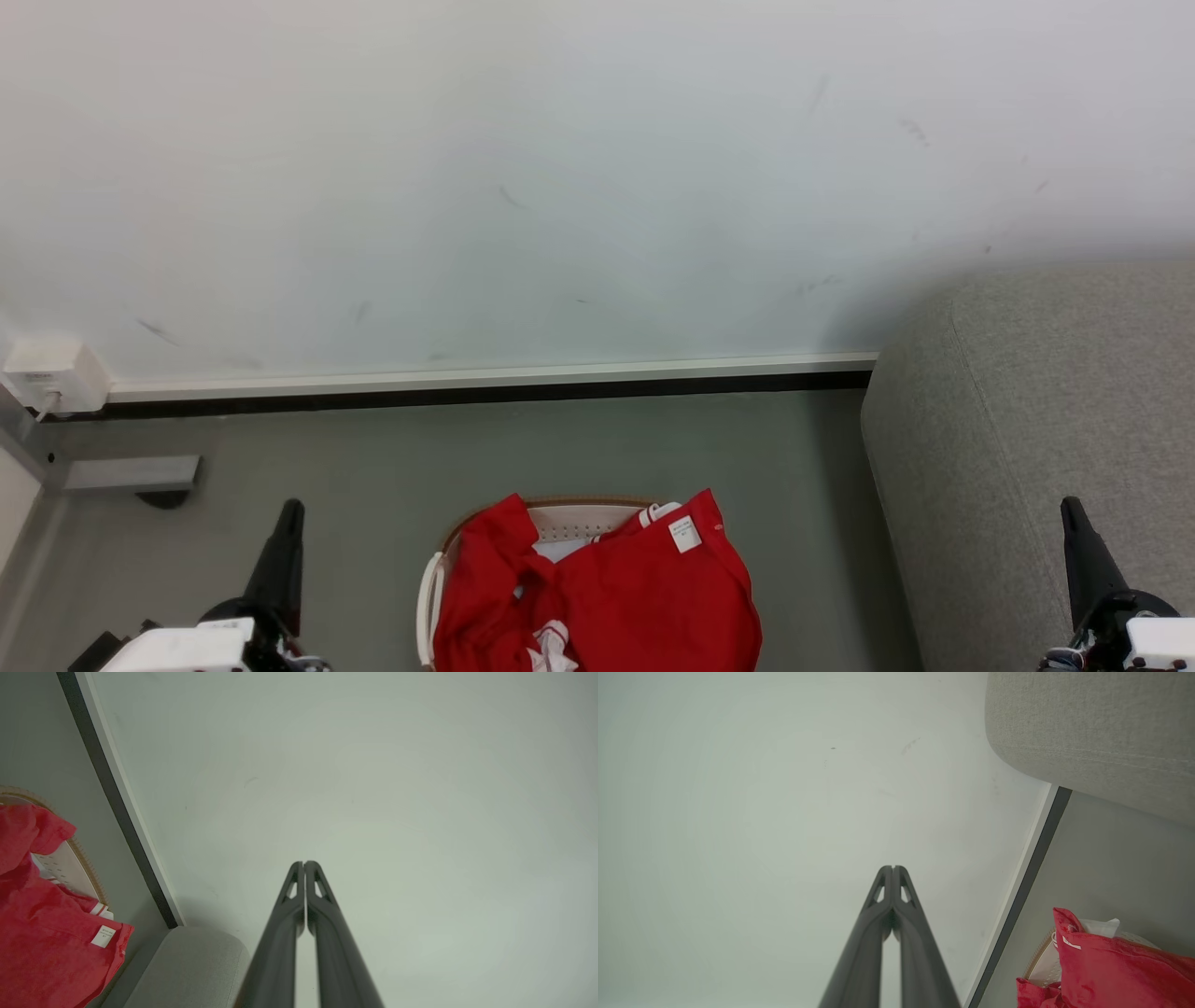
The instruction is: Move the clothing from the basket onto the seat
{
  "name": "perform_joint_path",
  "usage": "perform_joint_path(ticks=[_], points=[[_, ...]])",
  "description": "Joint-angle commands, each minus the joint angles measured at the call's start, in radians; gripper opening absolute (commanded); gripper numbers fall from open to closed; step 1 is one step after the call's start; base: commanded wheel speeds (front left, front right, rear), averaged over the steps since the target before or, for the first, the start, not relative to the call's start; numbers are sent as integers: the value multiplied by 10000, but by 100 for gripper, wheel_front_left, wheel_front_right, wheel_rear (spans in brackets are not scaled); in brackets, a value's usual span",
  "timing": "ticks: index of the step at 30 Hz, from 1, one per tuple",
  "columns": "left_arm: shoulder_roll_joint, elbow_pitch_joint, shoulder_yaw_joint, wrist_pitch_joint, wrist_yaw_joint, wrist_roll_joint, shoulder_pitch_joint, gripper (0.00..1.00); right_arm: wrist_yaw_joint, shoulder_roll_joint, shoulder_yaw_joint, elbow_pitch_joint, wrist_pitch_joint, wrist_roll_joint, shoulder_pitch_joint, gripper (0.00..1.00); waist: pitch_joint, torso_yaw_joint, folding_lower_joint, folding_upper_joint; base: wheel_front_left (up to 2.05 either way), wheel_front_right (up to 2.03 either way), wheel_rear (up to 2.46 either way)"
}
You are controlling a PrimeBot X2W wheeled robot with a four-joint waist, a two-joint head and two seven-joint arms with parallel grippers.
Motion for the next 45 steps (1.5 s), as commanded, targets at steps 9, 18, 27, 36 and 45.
perform_joint_path(ticks=[9,18,27,36,45], points=[[27,-36,9,30,-44,-148,-76,0,-22,0,-32,-45,22,22,-126,0,0,0,0,0,0,0,0],[-46,118,-34,-119,22,-14,131,100,0,36,97,112,-80,14,101,100,1,2,0,0,0,0,0],[-35,-164,-115,-574,14,308,137,100,-2,-4,514,-263,-505,-188,75,100,-48,5,0,0,0,0,0],[-24,-527,-85,-981,7,1835,170,100,-3,-259,948,-602,-976,-1169,-9,100,-71,-36,0,0,0,0,0],[-14,-742,-160,-1350,49,3902,282,100,-5,-508,1345,-643,-1350,-3066,-15,100,-137,-90,0,0,0,0,0]])
